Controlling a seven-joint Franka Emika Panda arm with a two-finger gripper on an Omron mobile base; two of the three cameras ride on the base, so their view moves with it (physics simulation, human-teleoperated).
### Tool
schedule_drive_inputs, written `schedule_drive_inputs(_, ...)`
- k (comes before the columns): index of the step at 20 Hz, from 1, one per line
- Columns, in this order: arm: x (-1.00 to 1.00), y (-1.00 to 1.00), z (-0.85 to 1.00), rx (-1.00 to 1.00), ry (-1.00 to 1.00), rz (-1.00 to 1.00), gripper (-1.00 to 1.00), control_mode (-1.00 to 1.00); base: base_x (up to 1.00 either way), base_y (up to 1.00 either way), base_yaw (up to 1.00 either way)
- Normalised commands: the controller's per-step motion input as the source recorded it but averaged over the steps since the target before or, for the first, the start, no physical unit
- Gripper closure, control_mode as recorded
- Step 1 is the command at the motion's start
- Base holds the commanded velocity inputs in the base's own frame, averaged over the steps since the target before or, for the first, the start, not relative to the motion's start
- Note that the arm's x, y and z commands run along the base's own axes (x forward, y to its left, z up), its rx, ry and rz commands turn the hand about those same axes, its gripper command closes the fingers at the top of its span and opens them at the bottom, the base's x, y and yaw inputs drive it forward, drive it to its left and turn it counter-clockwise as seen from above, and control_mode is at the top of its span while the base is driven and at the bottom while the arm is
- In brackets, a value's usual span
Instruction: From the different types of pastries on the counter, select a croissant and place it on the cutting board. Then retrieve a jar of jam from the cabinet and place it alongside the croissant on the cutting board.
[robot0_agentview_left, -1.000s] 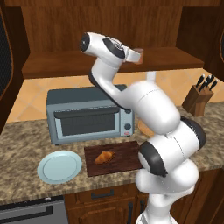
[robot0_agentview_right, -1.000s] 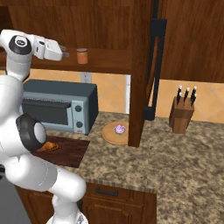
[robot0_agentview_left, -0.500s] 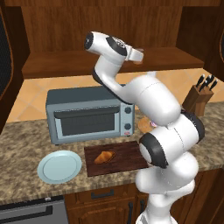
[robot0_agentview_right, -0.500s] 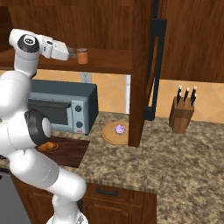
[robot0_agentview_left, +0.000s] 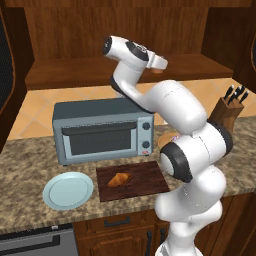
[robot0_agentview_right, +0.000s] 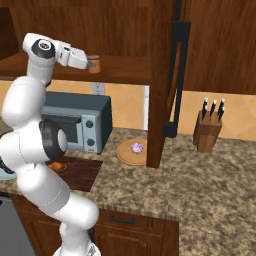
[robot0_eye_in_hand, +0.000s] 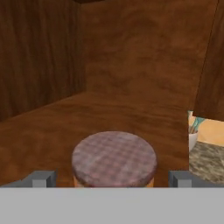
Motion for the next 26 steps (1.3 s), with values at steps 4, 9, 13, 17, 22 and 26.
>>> schedule_drive_inputs(4,0.2,-0.26,-0.12,0.0,0.04,-0.03,-1.0,-1.0,0.0,0.0,0.0)
schedule_drive_inputs(9,0.26,-0.15,-0.16,0.0,0.04,-0.02,1.0,-1.0,0.0,0.0,0.0)
schedule_drive_inputs(13,-0.19,-0.03,-0.19,-0.01,0.06,0.0,1.0,-1.0,0.0,0.0,0.0)
schedule_drive_inputs(17,-0.53,-0.33,0.21,0.1,-0.05,0.18,1.0,-1.0,0.0,0.0,0.0)
schedule_drive_inputs(22,-0.9,-0.29,0.47,0.1,-0.14,0.18,1.0,-1.0,0.0,0.0,0.0)
schedule_drive_inputs(26,-1.0,-0.2,0.07,0.02,-0.34,0.41,1.0,-1.0,0.0,0.0,0.0)
